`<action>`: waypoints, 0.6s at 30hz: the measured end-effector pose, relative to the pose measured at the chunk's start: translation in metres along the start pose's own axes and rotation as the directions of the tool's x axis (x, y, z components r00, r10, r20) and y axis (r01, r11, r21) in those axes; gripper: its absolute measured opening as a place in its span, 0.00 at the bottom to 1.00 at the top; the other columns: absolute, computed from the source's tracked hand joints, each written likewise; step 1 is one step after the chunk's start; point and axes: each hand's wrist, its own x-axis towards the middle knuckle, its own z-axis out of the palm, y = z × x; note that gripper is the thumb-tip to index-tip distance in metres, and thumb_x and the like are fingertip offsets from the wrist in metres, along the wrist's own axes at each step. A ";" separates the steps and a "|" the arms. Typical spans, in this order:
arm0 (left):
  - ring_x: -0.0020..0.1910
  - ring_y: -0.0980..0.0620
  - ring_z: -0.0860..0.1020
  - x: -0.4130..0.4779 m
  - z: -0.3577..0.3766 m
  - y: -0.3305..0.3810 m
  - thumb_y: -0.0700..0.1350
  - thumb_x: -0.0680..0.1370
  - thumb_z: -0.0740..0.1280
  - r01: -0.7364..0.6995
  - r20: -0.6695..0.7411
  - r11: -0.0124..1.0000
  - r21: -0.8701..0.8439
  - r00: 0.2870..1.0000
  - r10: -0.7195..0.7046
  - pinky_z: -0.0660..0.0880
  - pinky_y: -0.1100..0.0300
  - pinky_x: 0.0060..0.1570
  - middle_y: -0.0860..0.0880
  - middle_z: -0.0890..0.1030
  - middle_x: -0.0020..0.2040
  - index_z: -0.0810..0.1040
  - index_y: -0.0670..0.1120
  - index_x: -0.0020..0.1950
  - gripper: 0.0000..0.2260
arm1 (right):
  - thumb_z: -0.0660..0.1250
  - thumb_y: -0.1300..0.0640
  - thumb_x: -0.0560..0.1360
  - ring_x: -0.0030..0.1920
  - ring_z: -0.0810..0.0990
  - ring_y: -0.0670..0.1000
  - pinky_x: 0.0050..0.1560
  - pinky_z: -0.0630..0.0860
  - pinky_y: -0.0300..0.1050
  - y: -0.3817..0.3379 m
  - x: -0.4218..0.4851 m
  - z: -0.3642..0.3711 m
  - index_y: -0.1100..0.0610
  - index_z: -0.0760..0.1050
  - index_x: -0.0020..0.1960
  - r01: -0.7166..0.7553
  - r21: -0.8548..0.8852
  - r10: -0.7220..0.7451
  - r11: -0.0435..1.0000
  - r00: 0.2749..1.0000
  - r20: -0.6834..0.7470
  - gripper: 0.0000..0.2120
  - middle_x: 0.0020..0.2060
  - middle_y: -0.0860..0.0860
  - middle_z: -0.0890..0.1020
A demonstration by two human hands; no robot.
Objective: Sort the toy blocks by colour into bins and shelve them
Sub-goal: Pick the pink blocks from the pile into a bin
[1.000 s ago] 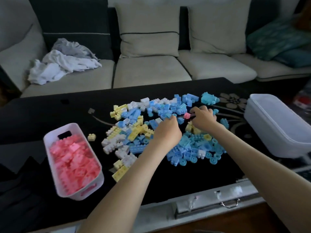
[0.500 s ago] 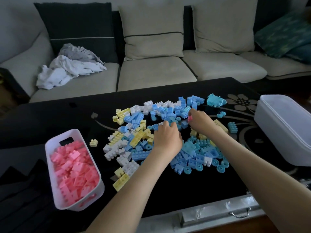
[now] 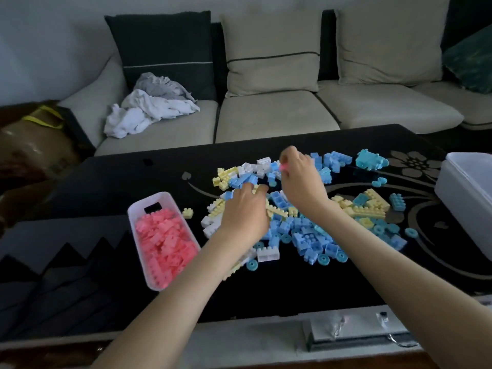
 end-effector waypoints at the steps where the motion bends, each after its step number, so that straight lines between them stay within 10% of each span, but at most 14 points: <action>1: 0.68 0.41 0.64 -0.009 -0.004 -0.010 0.37 0.77 0.59 0.021 0.002 0.998 0.052 1.000 -0.021 0.68 0.49 0.61 0.42 0.62 0.71 0.59 0.45 0.75 0.26 | 0.55 0.68 0.78 0.45 0.68 0.51 0.43 0.63 0.42 -0.022 -0.005 0.002 0.58 0.66 0.50 0.068 0.098 -0.070 0.993 0.997 0.026 0.06 0.45 0.52 0.72; 11: 0.61 0.41 0.67 -0.124 -0.010 -0.124 0.46 0.75 0.66 0.401 -0.131 0.914 0.067 0.911 -0.391 0.68 0.52 0.55 0.42 0.63 0.64 0.63 0.42 0.68 0.24 | 0.62 0.63 0.76 0.37 0.72 0.44 0.36 0.69 0.31 -0.133 -0.064 0.056 0.59 0.72 0.52 0.195 0.469 -0.392 0.861 0.843 0.370 0.05 0.41 0.47 0.77; 18: 0.42 0.44 0.77 -0.136 -0.029 -0.161 0.47 0.81 0.53 0.623 0.180 0.750 -0.224 0.782 -0.596 0.73 0.53 0.37 0.41 0.77 0.50 0.60 0.43 0.55 0.09 | 0.57 0.55 0.80 0.64 0.67 0.48 0.66 0.58 0.48 -0.159 -0.077 0.093 0.49 0.75 0.62 0.396 0.302 -0.498 0.867 0.660 0.563 0.14 0.60 0.46 0.76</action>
